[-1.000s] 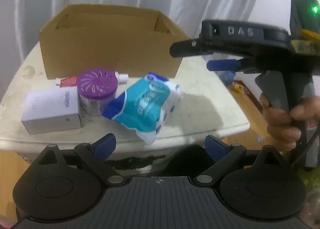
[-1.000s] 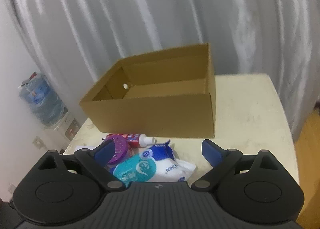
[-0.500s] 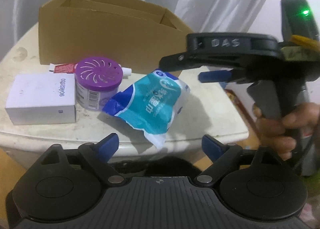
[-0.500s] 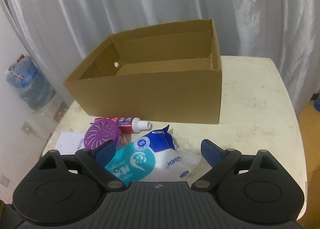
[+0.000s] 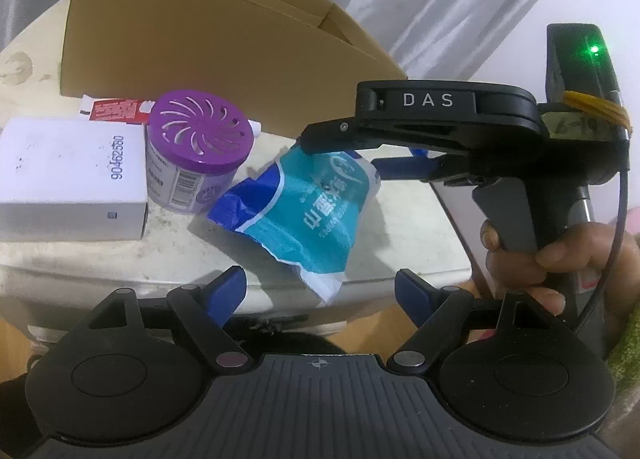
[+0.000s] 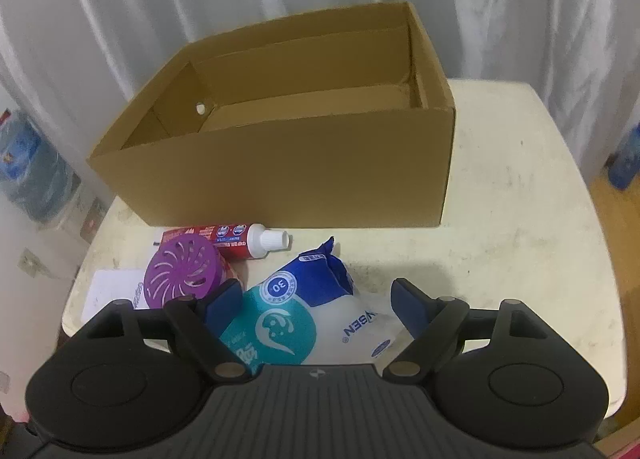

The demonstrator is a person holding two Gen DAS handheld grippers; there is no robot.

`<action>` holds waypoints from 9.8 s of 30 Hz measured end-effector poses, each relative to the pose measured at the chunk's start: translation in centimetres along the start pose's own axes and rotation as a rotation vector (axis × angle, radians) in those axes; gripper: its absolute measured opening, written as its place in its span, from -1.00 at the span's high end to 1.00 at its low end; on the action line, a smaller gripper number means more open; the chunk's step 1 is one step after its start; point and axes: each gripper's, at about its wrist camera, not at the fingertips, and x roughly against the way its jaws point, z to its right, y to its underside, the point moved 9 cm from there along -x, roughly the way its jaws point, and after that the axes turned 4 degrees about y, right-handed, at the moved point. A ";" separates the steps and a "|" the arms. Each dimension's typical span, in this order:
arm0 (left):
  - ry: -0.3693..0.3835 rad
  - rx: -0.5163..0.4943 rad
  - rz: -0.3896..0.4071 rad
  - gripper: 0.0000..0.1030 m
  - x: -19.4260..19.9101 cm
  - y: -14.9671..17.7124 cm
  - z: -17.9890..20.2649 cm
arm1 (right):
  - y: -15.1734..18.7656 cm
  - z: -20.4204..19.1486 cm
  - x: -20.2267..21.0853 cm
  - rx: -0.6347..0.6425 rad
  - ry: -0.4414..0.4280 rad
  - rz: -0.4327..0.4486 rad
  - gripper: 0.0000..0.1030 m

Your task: Organize objects

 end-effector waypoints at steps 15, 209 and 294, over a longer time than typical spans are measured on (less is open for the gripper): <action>0.046 0.027 -0.031 -0.59 -0.1 -1.0 -1.1 | -0.4 0.0 -0.8 -0.041 -0.005 -0.050 -0.61; -0.431 -0.311 -0.022 -0.17 -6.0 -0.4 6.6 | -0.8 6.6 0.4 0.035 -0.378 -0.006 -0.55; -0.422 -0.221 -0.011 -0.55 -8.7 -1.9 6.4 | 0.4 6.4 0.4 -0.055 -0.420 -0.046 -0.59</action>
